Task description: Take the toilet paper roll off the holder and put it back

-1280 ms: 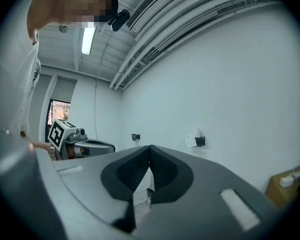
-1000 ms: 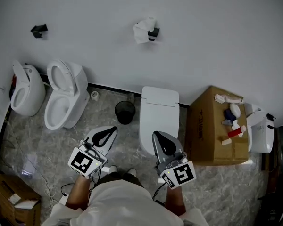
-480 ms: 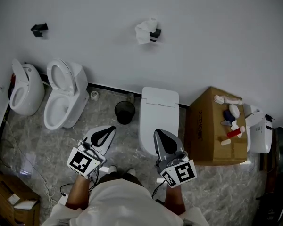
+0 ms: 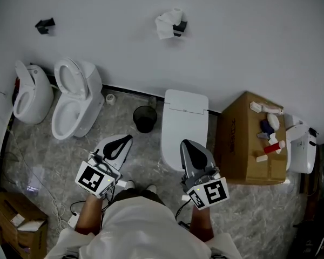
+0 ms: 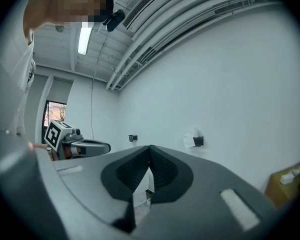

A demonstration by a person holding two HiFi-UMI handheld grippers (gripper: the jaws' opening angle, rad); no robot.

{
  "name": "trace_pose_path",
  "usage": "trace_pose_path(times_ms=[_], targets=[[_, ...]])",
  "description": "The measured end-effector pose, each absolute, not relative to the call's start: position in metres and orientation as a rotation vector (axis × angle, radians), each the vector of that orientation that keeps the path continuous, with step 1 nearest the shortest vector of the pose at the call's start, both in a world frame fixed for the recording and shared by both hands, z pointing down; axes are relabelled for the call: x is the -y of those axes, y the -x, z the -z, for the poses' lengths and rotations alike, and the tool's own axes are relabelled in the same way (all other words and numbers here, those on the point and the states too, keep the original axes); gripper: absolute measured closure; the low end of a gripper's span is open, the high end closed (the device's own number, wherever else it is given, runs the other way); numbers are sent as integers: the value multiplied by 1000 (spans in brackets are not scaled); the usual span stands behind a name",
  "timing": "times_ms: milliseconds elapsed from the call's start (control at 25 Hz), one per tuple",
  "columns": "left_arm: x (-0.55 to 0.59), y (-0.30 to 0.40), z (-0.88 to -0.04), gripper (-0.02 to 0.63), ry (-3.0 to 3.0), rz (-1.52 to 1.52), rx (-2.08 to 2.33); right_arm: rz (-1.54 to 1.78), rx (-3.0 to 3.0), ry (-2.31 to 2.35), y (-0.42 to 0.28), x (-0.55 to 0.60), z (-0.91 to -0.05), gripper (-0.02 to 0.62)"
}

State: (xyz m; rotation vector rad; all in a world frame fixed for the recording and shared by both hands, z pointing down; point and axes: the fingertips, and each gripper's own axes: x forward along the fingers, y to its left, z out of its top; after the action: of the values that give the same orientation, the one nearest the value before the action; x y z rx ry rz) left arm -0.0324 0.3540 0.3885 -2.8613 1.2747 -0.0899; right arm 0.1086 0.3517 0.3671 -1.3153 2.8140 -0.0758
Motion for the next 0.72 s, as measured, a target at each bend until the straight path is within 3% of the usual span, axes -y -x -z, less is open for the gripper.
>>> trace_pose_path(times_ms=[400,720], targets=[[-337,-17,-395,607,2860,115,-1227,119,-2808,1315,-152,-336,-384,589],[-300,-18,-396,607,2841,112,-1230,83,-2807,1307,-155,-303,-385,589]])
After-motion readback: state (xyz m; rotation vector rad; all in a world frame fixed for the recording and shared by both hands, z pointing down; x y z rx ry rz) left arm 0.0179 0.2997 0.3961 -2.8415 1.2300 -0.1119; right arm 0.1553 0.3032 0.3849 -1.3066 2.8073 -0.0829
